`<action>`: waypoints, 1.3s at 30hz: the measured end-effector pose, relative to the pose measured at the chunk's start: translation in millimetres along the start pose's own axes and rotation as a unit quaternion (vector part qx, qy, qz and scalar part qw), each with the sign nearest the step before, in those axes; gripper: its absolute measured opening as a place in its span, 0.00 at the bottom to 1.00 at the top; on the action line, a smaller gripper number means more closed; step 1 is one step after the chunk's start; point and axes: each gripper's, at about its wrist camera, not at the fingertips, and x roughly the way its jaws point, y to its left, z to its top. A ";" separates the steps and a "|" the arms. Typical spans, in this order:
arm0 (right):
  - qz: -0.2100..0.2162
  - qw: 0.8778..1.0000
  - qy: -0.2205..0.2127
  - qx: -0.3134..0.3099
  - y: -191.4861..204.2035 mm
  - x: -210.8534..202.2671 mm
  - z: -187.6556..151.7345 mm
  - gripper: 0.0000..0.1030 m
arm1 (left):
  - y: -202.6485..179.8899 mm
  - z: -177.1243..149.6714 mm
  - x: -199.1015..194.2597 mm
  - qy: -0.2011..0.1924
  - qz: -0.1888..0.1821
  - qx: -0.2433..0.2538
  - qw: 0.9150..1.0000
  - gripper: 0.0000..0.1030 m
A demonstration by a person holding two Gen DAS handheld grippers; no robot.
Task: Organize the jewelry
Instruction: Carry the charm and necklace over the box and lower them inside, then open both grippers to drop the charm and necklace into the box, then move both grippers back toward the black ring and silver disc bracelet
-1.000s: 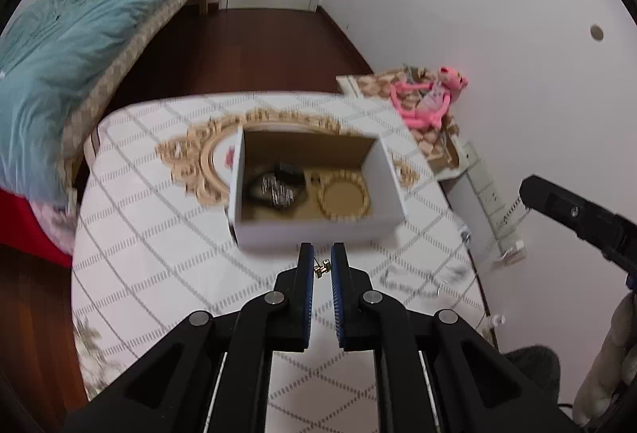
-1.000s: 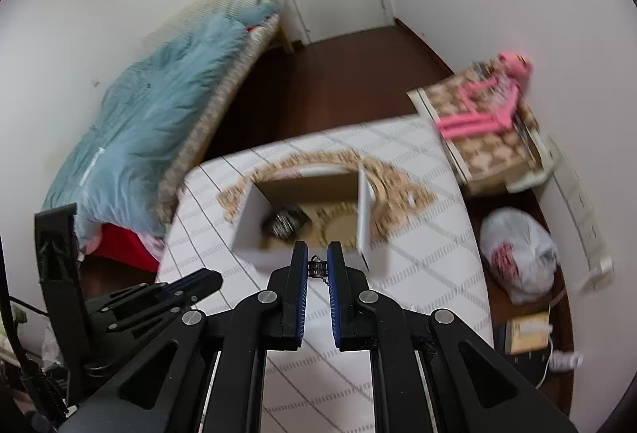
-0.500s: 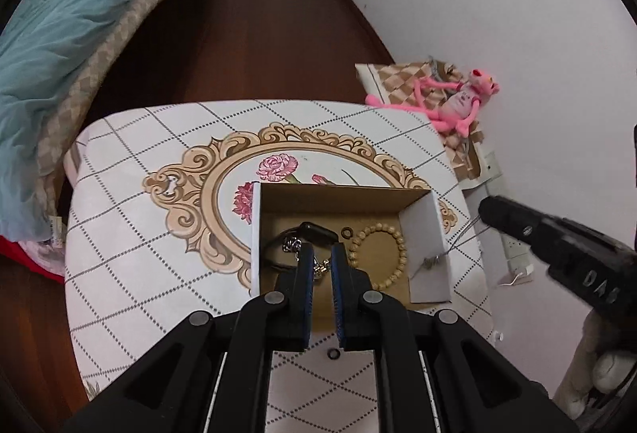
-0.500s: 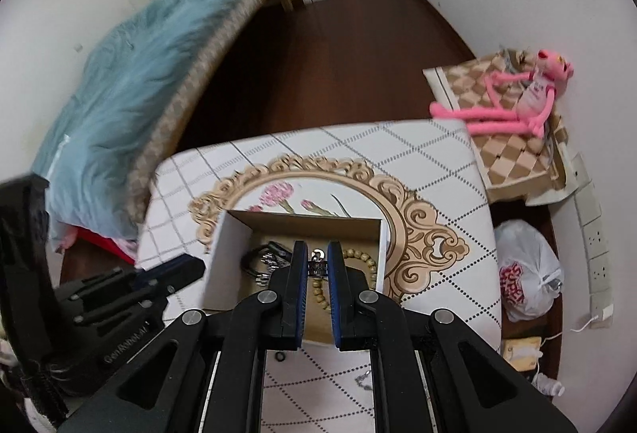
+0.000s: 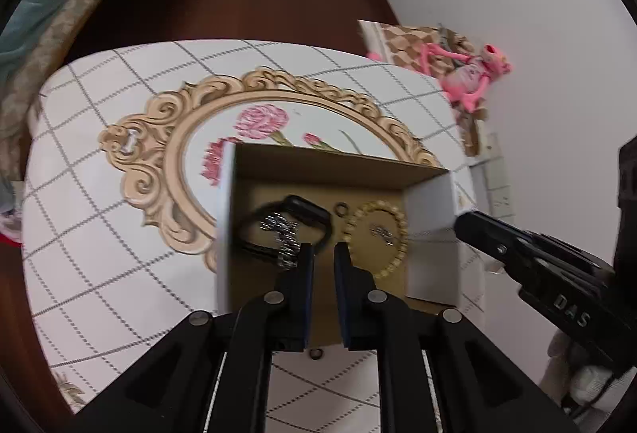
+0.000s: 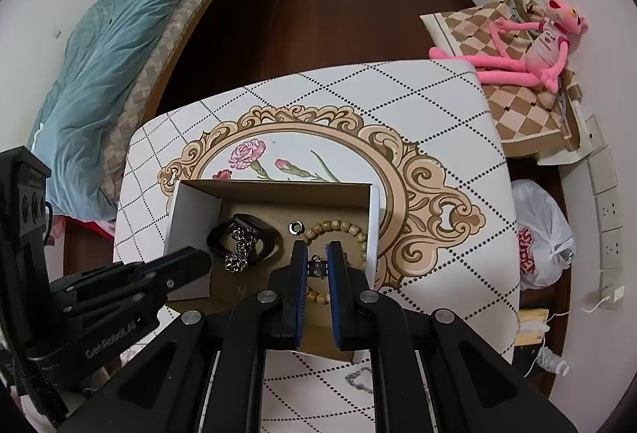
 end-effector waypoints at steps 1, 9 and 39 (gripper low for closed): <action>-0.001 1.000 0.003 -0.003 1.0 0.9 0.6 0.11 | 0.3 0.8 -1.2 -0.004 0.005 0.000 1.000 0.12; -0.012 1.000 -0.004 -0.013 5.4 -7.1 4.0 0.57 | 7.6 1.6 -24.2 -0.062 0.087 0.004 0.994 0.78; -0.148 0.988 -0.043 -0.023 21.4 -18.5 -53.6 0.99 | 7.2 -43.9 -48.6 -0.120 0.202 0.032 0.972 1.00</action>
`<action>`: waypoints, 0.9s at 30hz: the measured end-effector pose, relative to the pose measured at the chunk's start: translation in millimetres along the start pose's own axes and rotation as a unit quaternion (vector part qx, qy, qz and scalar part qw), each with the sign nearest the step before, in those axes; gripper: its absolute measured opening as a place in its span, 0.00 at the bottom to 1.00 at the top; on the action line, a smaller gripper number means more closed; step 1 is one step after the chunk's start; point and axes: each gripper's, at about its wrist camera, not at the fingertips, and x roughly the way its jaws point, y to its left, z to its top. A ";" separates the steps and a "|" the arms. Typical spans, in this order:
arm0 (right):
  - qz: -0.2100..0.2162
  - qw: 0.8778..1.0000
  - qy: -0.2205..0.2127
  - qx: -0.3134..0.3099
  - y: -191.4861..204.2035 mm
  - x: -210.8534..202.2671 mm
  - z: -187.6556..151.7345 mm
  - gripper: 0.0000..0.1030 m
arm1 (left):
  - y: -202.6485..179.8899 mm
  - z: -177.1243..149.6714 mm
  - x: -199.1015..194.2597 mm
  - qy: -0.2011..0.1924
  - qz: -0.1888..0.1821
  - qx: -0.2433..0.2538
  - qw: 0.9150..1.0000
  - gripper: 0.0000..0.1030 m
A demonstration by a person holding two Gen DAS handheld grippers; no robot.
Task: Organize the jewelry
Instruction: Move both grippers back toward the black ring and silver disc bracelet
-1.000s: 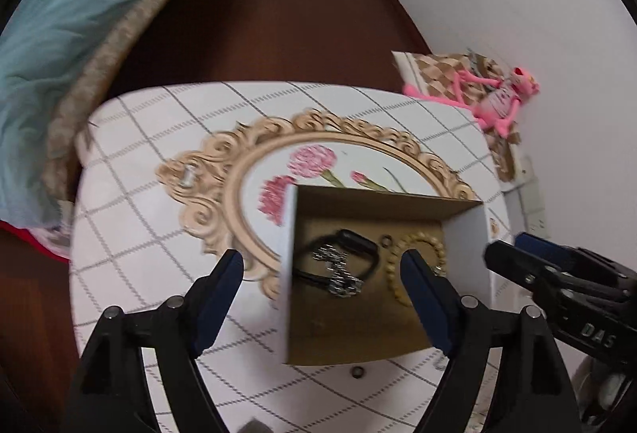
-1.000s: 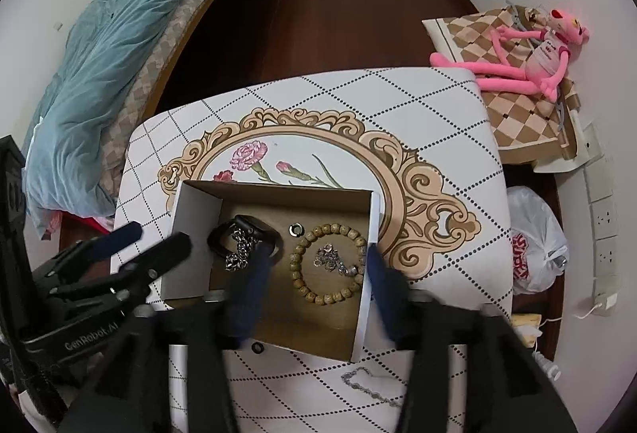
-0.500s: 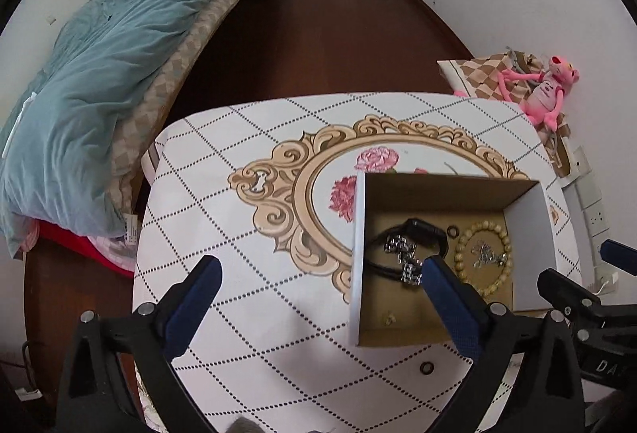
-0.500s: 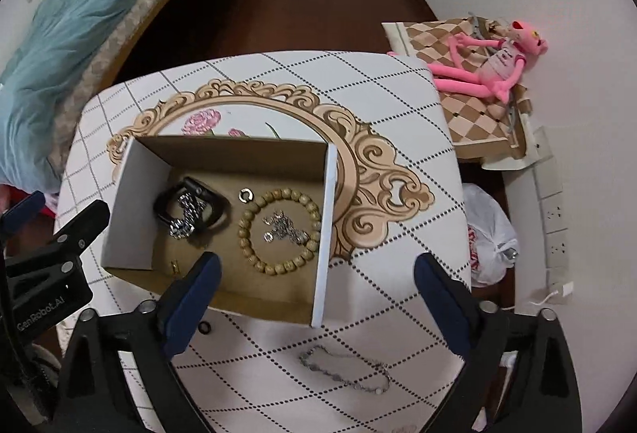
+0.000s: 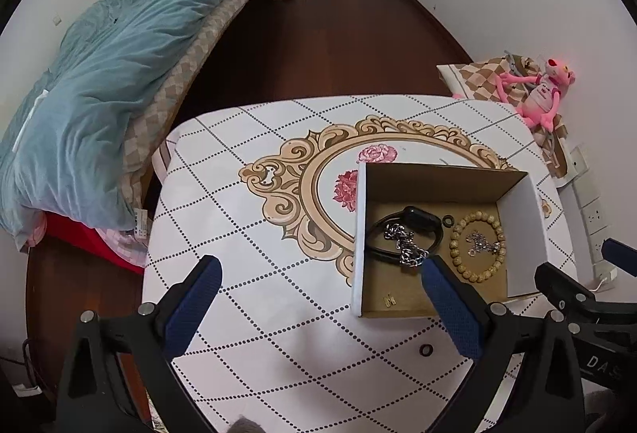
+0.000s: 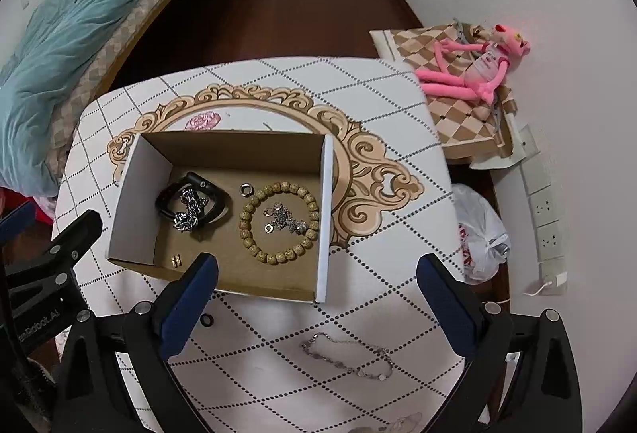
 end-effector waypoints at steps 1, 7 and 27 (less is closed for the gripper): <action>0.000 1.000 -0.005 0.001 -0.2 -3.4 0.0 1.00 | 0.4 -1.1 -4.6 -0.003 -0.002 -0.001 1.000 1.00; -0.001 0.999 -0.036 0.004 -1.0 -32.3 -8.9 1.00 | 2.6 -9.1 -36.6 -0.031 -0.011 -0.003 0.999 0.99; 0.020 0.995 -0.039 0.087 -59.8 -43.3 -98.8 1.00 | 0.2 -82.8 -44.3 -0.013 0.023 -0.024 0.999 0.99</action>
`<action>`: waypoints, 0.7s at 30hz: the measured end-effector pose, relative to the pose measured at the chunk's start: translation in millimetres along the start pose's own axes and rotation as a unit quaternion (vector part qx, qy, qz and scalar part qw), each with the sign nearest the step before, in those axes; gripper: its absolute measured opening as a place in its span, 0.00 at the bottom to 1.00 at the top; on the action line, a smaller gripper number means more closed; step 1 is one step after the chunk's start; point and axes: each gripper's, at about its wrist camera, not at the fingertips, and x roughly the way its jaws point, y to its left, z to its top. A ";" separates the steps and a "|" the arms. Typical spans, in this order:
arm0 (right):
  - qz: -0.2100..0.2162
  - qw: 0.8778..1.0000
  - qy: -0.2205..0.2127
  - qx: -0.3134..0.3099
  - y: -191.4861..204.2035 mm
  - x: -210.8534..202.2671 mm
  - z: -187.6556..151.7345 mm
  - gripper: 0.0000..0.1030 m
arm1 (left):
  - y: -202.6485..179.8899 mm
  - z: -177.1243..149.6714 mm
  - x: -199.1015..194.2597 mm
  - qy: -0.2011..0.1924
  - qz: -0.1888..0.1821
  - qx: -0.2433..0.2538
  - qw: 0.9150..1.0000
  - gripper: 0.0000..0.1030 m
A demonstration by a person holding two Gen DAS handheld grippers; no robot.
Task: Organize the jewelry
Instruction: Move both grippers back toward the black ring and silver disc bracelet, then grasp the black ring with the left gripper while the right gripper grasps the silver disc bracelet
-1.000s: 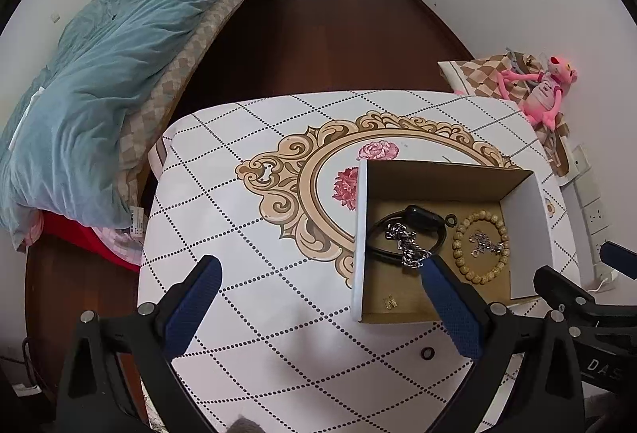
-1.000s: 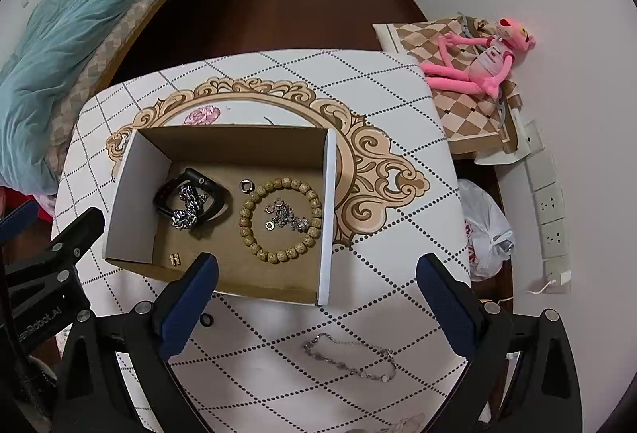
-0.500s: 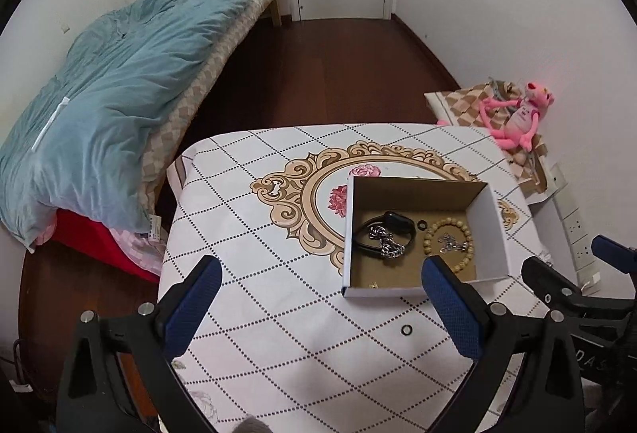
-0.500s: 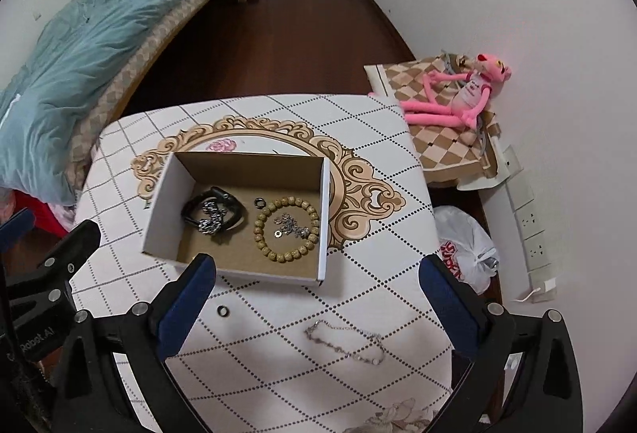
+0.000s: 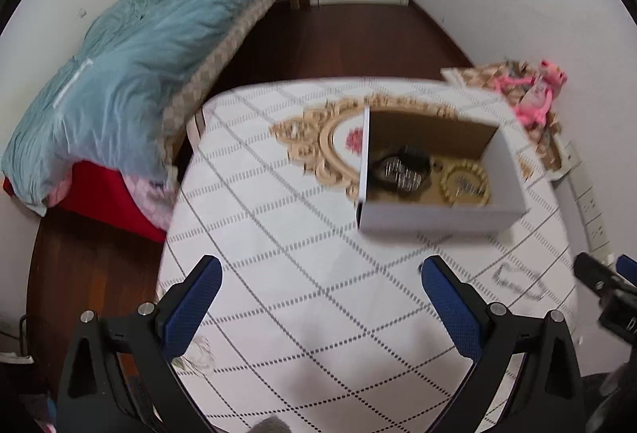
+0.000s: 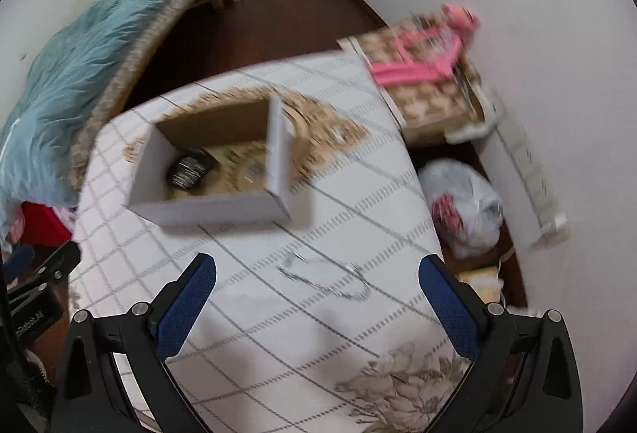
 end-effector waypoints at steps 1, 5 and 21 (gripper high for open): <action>-0.002 1.000 0.004 0.007 -7.4 5.9 -3.6 1.00 | -2.2 -4.9 8.8 0.010 0.003 -0.001 1.000 0.99; -0.011 0.999 0.030 0.044 -41.0 42.1 -23.9 1.00 | -10.7 -20.8 33.6 0.037 0.012 -0.002 0.999 0.99; -0.045 0.999 -0.004 0.003 -30.7 93.7 -45.1 0.09 | -24.0 -33.4 66.3 0.054 0.024 0.025 0.998 0.99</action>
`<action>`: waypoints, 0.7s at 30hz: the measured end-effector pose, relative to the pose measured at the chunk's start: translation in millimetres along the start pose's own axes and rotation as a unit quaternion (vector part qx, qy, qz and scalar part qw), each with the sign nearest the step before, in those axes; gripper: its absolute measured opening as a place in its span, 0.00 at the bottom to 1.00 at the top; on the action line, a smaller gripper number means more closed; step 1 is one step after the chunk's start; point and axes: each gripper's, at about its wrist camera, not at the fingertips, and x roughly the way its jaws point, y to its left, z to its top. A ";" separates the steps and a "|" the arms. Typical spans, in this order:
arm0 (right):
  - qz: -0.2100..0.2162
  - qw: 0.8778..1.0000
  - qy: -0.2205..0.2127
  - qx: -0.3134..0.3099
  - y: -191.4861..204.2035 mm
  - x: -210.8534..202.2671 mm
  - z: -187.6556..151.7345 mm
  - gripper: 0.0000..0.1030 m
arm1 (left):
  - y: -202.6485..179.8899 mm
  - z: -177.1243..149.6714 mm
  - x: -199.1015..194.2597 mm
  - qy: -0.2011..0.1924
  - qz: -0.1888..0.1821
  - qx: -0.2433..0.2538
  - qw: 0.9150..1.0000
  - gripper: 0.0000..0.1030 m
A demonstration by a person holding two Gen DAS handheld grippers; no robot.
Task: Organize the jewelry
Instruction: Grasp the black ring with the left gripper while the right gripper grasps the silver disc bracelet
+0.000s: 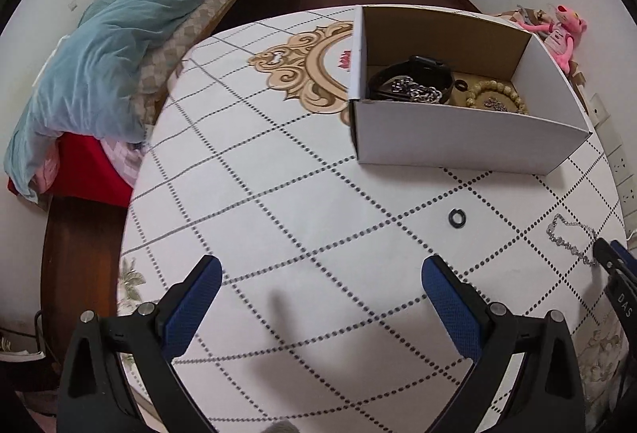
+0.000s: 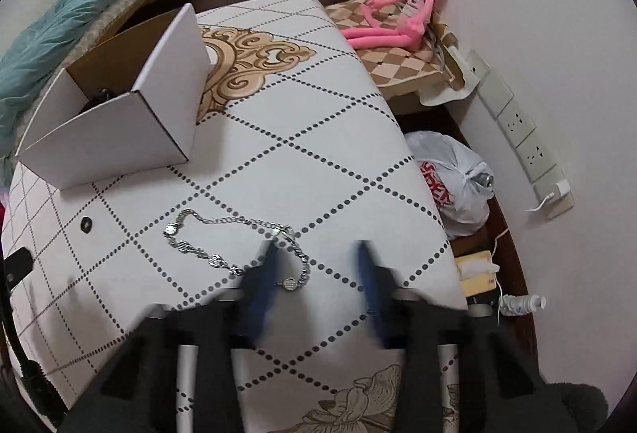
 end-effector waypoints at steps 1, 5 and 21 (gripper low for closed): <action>0.002 1.000 0.002 0.000 -0.8 0.5 1.6 0.04 | -1.5 0.8 1.3 -0.001 -0.005 0.000 1.000 0.99; 0.016 1.000 0.008 0.008 -4.6 -1.7 1.0 0.02 | -15.9 7.2 6.3 -0.007 -0.037 0.012 0.999 0.99; 0.053 0.997 0.019 0.061 -20.5 -11.8 -17.5 0.02 | -60.5 14.8 24.1 -0.013 -0.110 0.062 0.992 0.17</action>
